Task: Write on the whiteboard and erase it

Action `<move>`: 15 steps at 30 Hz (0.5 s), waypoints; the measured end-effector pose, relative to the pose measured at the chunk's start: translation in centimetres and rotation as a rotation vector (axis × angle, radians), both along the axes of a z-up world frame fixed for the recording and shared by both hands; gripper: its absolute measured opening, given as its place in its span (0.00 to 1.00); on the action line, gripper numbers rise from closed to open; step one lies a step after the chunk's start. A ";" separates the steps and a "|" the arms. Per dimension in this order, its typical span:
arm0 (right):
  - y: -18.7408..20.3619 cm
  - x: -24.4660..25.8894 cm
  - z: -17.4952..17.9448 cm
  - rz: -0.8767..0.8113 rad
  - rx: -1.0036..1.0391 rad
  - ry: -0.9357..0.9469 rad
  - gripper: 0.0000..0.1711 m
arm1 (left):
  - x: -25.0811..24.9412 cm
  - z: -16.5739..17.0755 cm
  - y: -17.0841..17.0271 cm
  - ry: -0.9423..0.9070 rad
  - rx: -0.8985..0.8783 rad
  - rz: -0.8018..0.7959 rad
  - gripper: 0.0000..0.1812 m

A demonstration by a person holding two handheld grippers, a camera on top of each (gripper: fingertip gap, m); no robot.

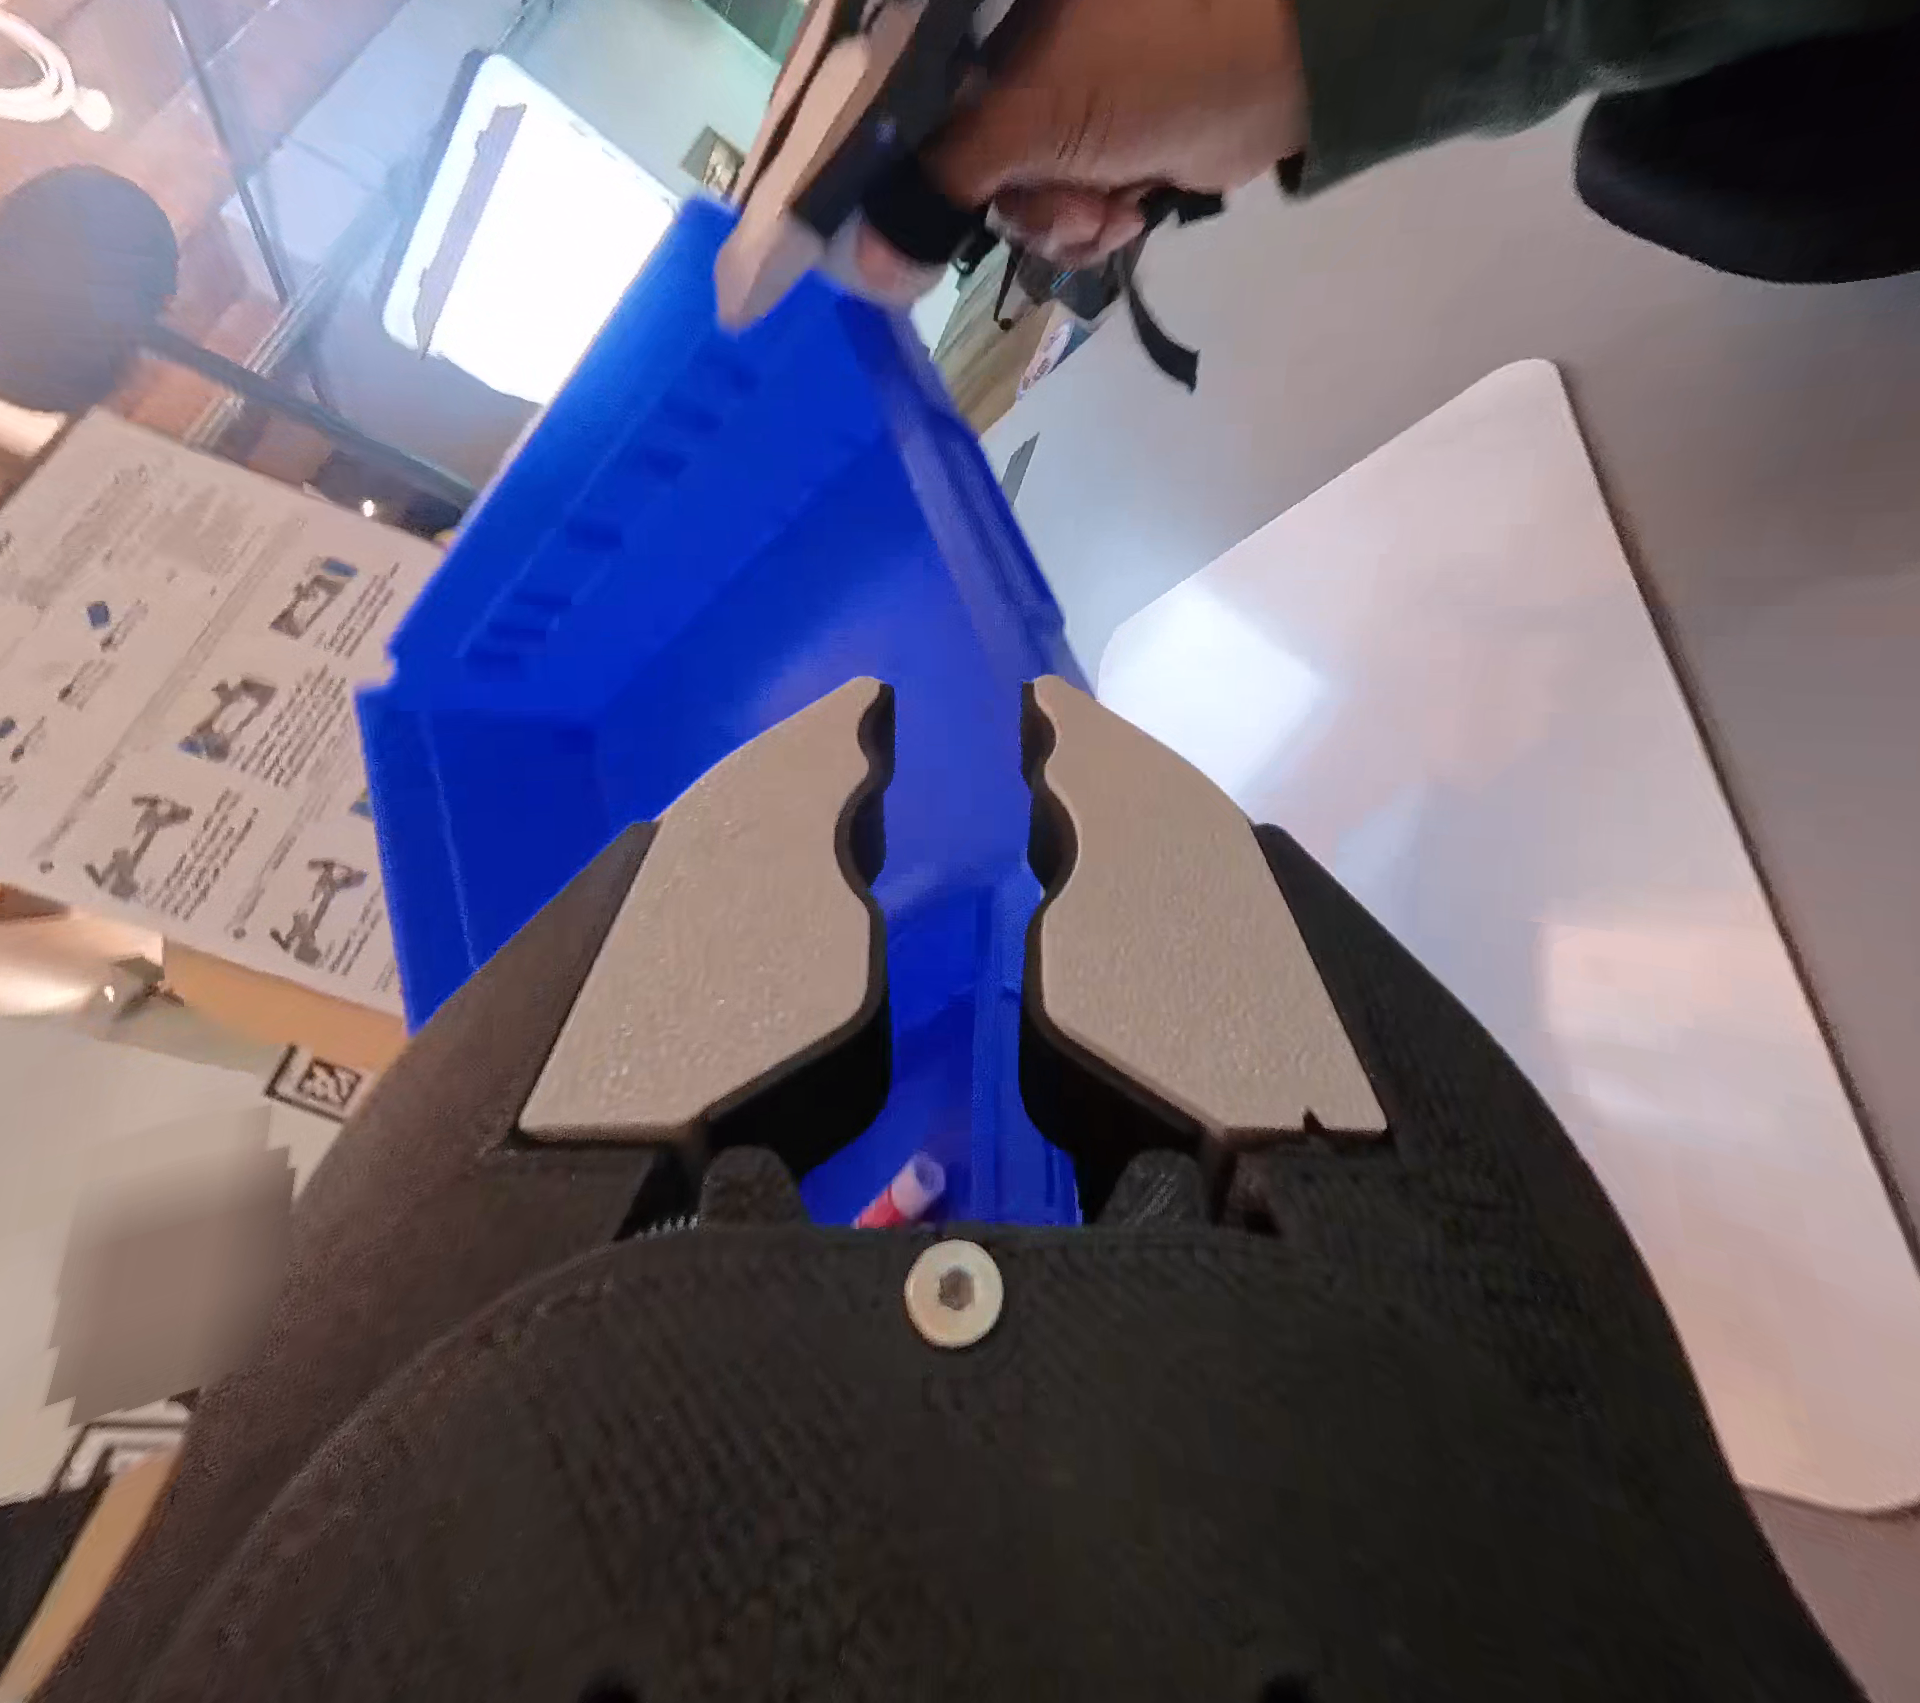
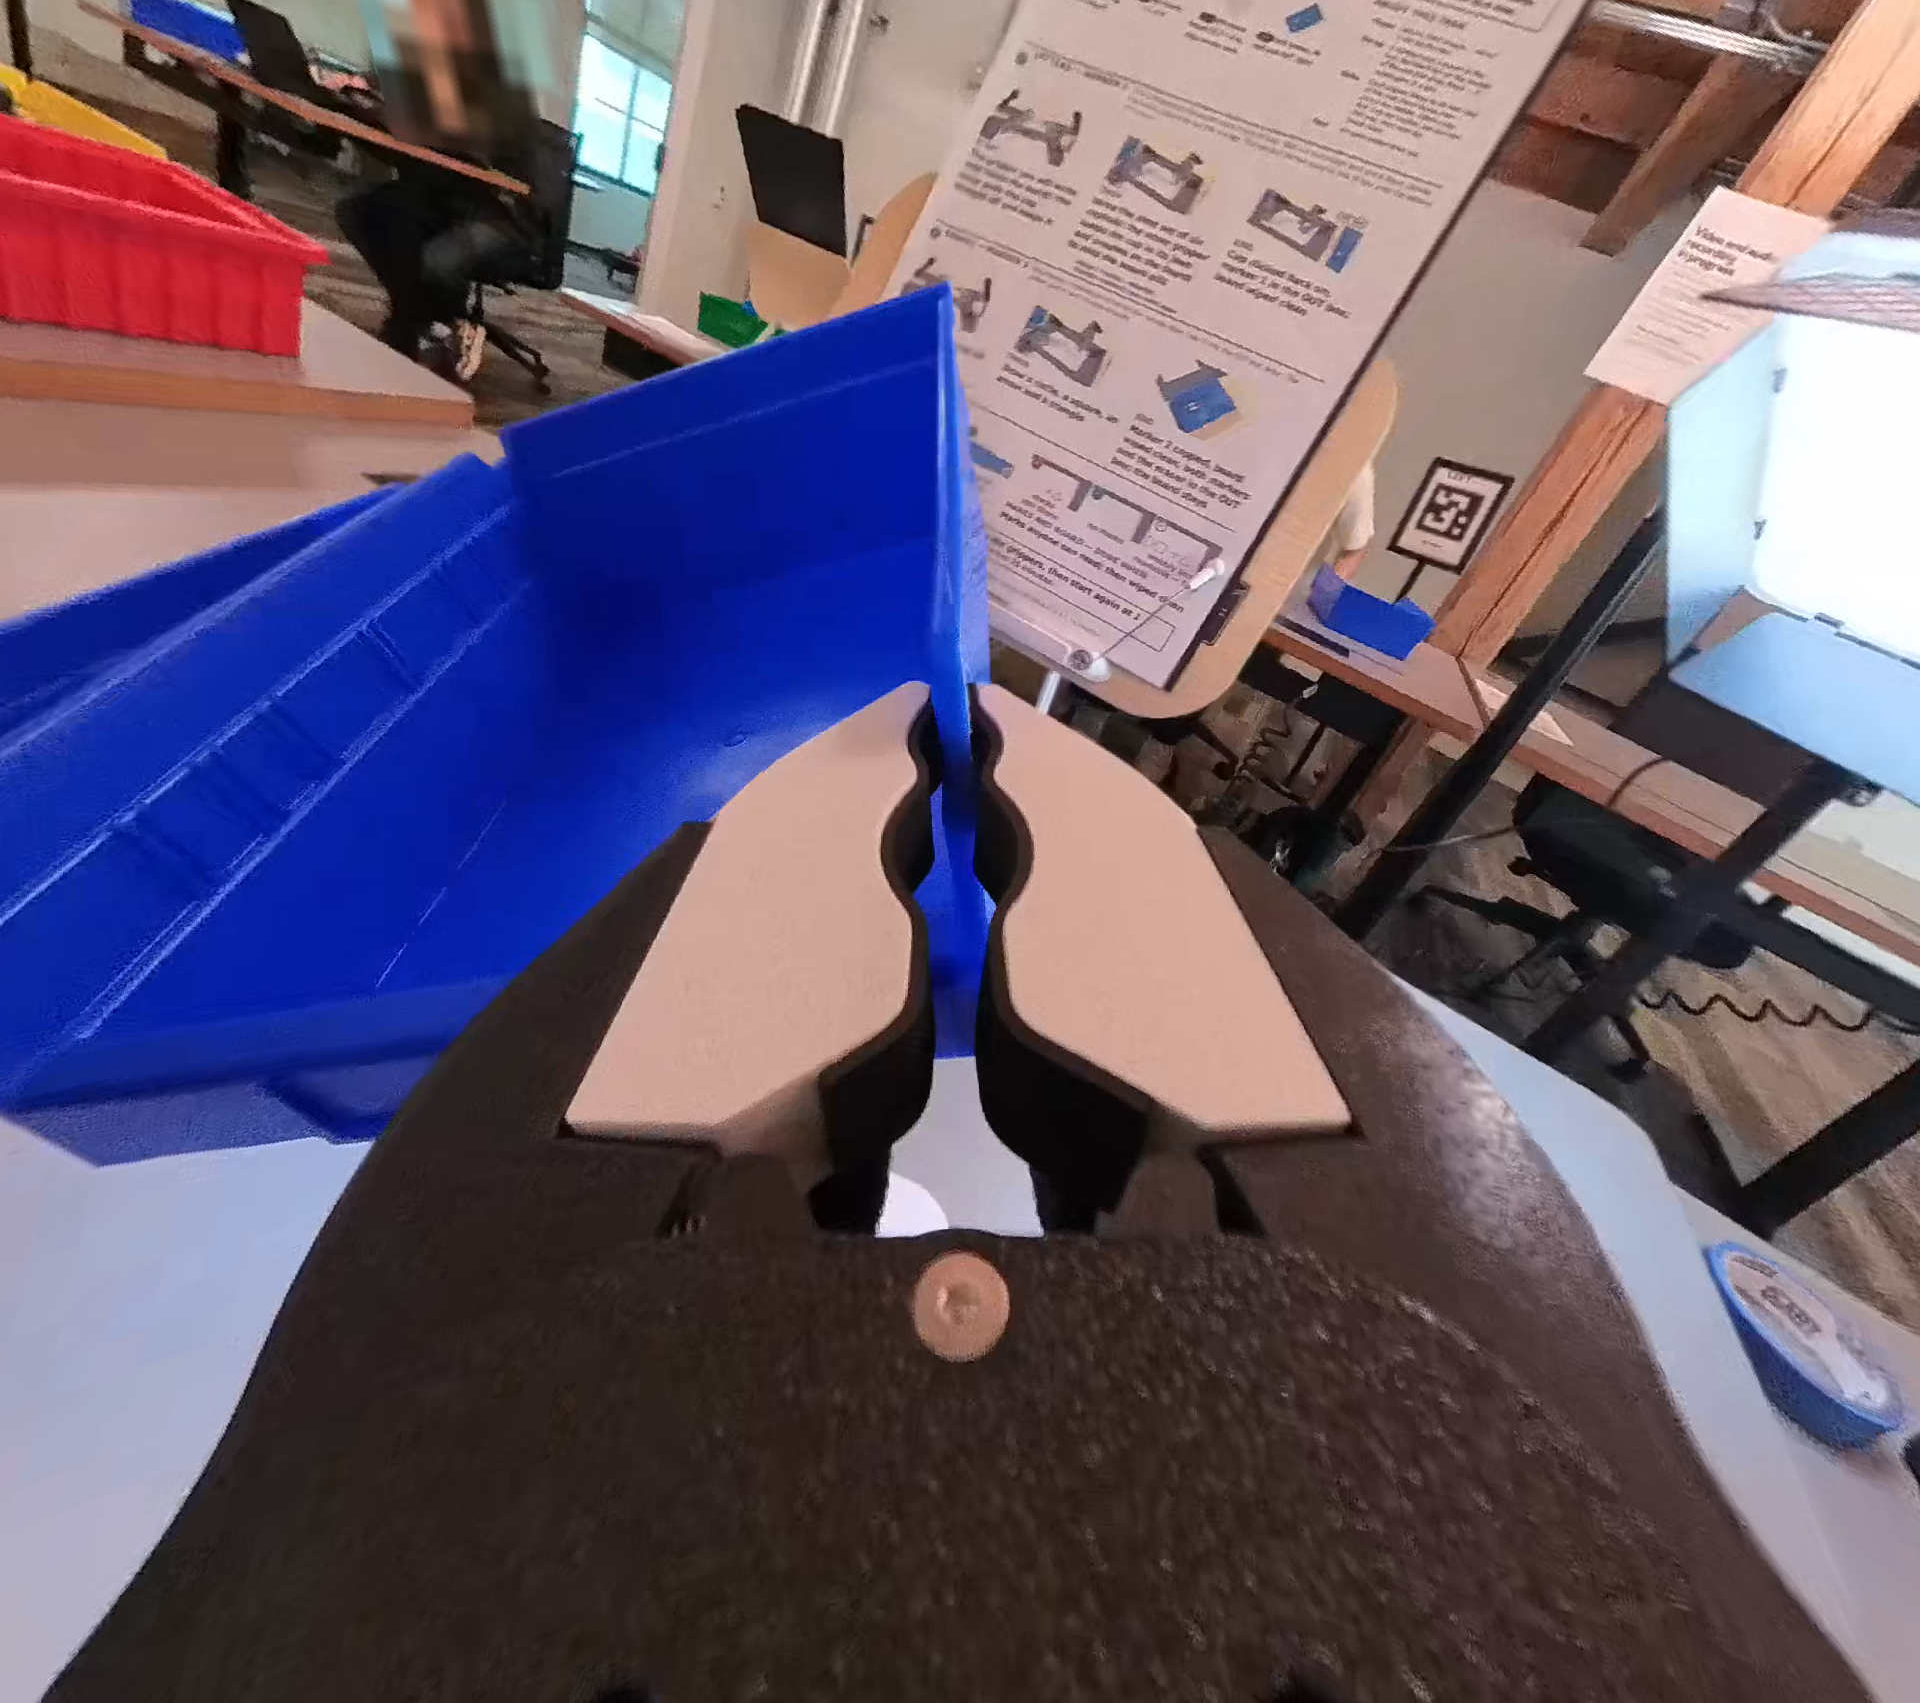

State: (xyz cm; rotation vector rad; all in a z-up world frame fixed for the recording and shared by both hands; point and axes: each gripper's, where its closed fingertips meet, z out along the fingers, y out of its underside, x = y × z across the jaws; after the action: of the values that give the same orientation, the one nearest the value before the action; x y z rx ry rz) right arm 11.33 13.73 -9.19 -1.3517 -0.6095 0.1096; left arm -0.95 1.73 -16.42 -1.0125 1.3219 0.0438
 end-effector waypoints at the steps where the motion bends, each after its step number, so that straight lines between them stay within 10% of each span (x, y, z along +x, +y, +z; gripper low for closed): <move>1: 0.0 1.2 0.5 -0.005 -0.004 0.046 0.01 | -0.7 0.0 0.7 -0.001 -0.025 0.028 0.13; 8: 0.5 13.1 1.5 -0.162 -0.042 0.322 0.01 | -7.0 -7.0 8.3 0.295 -0.402 0.323 0.16; 15: 2.4 24.3 -5.5 -0.442 -0.180 0.373 0.02 | -7.0 -11.6 10.6 0.631 -0.650 0.399 0.21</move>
State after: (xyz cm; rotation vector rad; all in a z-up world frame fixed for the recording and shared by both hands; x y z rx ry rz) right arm 35.62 16.12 -14.65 -1.5622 0.0193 0.0551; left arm -7.91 12.33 -28.03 -1.9188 1.7257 0.2662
